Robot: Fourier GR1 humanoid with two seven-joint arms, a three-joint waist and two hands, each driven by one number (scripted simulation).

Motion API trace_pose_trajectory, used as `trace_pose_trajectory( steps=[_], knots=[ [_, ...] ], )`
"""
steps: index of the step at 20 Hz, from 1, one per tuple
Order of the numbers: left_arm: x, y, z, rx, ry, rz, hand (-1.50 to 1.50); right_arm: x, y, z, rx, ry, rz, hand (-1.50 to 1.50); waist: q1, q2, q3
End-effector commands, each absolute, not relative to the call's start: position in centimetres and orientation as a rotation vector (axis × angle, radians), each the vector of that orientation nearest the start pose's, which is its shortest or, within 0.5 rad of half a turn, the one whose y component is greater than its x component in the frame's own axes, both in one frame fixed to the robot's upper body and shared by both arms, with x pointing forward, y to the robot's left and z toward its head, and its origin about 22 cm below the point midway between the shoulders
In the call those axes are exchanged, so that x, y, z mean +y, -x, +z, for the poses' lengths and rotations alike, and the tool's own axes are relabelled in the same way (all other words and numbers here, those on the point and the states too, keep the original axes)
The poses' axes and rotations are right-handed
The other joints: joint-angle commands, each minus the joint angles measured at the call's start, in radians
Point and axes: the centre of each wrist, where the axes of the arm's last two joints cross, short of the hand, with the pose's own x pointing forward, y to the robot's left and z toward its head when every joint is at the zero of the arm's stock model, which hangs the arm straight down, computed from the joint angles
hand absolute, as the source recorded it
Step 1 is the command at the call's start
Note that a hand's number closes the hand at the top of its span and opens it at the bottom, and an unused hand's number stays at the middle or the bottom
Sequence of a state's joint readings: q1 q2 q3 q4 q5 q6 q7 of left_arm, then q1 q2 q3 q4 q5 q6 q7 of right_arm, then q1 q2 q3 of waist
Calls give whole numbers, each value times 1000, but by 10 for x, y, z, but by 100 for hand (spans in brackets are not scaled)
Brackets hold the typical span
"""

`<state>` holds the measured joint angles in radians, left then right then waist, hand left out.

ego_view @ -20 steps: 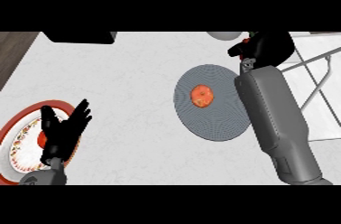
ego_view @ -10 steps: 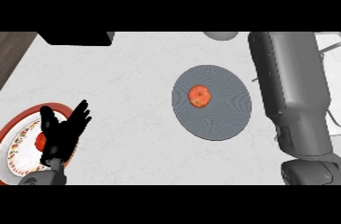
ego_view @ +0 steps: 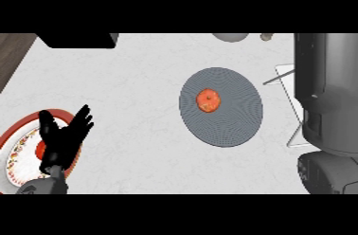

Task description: Pick the bell pepper from the placemat and place it in the tiered shelf

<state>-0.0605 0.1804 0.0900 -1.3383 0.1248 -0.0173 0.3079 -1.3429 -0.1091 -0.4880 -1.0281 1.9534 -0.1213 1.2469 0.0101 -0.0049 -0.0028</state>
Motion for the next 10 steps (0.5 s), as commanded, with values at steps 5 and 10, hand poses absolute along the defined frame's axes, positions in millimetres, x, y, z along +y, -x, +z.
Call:
trace_pose_trajectory(
  steps=[5, 10],
  knots=[
    [290, -252, -28, -1099, -103, 44, 0, -185, -414, 365, -611, 1707, -488, 150, -13, -1, 2],
    [298, -247, -29, -1103, -92, 39, 0, -214, -411, 353, -584, 1671, -419, 150, -16, 0, 3]
  ],
)
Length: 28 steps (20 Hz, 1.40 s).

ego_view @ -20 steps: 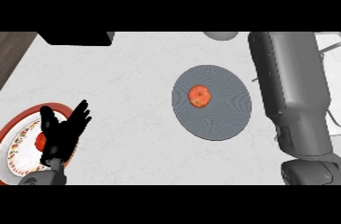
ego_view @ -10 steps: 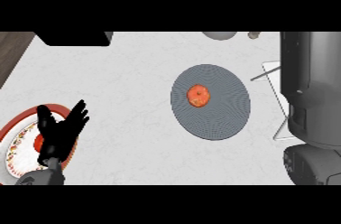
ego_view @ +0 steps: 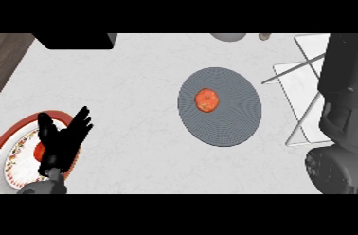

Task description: Pick the bell pepper from the placemat and place it in the tiered shelf

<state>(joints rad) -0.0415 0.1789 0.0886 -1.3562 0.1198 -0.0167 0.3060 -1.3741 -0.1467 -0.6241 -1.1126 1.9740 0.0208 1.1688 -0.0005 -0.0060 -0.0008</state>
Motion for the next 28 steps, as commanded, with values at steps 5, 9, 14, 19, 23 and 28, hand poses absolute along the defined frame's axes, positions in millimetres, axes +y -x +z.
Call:
trace_pose_trajectory(
  steps=[5, 9, 14, 19, 23, 28],
  knots=[
    [297, -262, -22, -1104, -103, 51, 0, -245, -407, 346, -583, 1676, -402, 150, -7, 5, 0],
    [285, -248, -26, -1112, -94, 47, 0, -265, -398, 334, -561, 1705, -409, 150, -2, 3, 1],
    [288, -249, -32, -1122, -102, 50, 0, -290, -392, 314, -550, 1706, -391, 150, -3, 4, 1],
    [283, -238, -30, -1109, -94, 30, 0, -286, -399, 308, -595, 1741, -397, 150, 9, 6, 1],
    [283, -242, -34, -1119, -105, 38, 0, -306, -394, 314, -623, 1715, -389, 150, 7, 6, 1],
    [297, -252, -18, -1123, -102, 30, 0, -305, -388, 308, -624, 1710, -356, 150, 6, 5, 1]
  ],
)
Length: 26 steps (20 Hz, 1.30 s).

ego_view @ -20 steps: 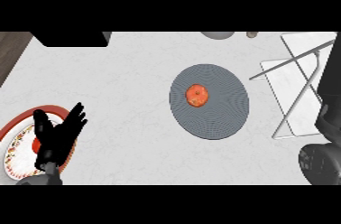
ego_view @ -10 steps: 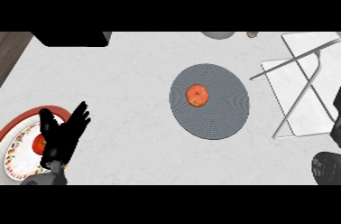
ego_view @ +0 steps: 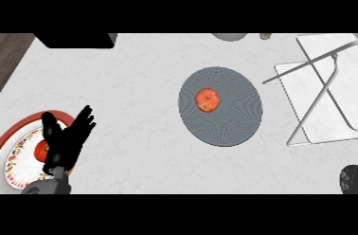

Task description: Pick the bell pepper from the placemat and place it in the tiered shelf

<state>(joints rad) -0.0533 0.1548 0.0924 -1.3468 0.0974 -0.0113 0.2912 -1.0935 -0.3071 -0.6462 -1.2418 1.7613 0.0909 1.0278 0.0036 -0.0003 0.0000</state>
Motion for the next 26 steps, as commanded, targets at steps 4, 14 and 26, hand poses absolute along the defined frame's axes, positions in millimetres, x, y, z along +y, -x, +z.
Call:
trace_pose_trajectory(
  steps=[4, 14, 26],
  knots=[
    [294, -255, -23, -1110, -91, 55, 0, -285, -389, 299, -542, 1714, -309, 150, -1, -2, 0],
    [284, -253, -35, -1110, -82, 43, 0, -301, -365, 339, -921, 1667, -821, -150, 12, 4, 0],
    [293, -246, -25, -1112, -97, 43, 0, -298, -315, 352, -1025, 1793, -1174, -150, 3, -4, 0]
  ],
)
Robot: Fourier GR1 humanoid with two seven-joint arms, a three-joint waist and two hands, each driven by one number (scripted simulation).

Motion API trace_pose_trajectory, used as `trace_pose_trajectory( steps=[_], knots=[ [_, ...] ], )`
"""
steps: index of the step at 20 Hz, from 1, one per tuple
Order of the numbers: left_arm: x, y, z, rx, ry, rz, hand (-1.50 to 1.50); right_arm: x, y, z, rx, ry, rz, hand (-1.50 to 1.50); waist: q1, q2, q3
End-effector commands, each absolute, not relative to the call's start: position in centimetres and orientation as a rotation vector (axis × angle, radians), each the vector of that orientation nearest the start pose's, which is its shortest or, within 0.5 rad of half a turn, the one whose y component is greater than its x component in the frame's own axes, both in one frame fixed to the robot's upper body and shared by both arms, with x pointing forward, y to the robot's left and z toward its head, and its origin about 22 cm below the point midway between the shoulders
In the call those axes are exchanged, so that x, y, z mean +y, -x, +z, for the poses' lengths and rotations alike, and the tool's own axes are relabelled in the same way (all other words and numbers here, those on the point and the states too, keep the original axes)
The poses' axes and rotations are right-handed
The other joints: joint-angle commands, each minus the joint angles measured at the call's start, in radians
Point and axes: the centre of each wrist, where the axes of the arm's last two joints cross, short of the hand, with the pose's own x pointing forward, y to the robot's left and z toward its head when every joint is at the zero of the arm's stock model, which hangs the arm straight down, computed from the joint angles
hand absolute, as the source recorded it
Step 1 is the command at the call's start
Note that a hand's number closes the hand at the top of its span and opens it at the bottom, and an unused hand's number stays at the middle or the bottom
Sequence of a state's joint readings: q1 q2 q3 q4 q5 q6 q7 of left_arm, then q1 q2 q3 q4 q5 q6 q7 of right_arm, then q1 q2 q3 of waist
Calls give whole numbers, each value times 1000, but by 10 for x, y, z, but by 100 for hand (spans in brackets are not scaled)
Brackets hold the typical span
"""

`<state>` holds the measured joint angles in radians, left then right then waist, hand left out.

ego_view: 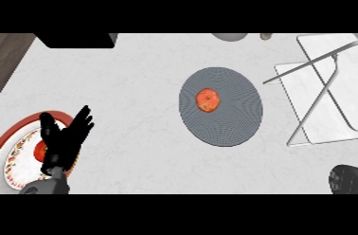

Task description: Pick the bell pepper from the placemat and place it in the tiered shelf

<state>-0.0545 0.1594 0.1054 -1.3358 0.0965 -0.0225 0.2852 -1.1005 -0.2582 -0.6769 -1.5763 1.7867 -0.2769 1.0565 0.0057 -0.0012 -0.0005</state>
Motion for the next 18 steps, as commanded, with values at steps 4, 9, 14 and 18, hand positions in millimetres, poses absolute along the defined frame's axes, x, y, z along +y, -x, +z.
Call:
trace_pose_trajectory(
  steps=[4, 9, 14, 18],
  knots=[
    [283, -242, -33, -1096, -101, 40, 0, -288, -280, 363, -911, 1869, -1291, -150, -8, -7, 0],
    [301, -256, -26, -1105, -107, 59, 0, -268, -222, 355, -943, 1863, -1445, -150, -23, -7, -1],
    [282, -249, -29, -1099, -83, 67, 0, -244, -166, 348, -973, 1783, -1450, -150, -21, -12, -1],
    [296, -257, -36, -1102, -98, 70, 0, -231, -131, 330, -1004, 1799, -1413, -150, -25, -6, -1]
  ],
)
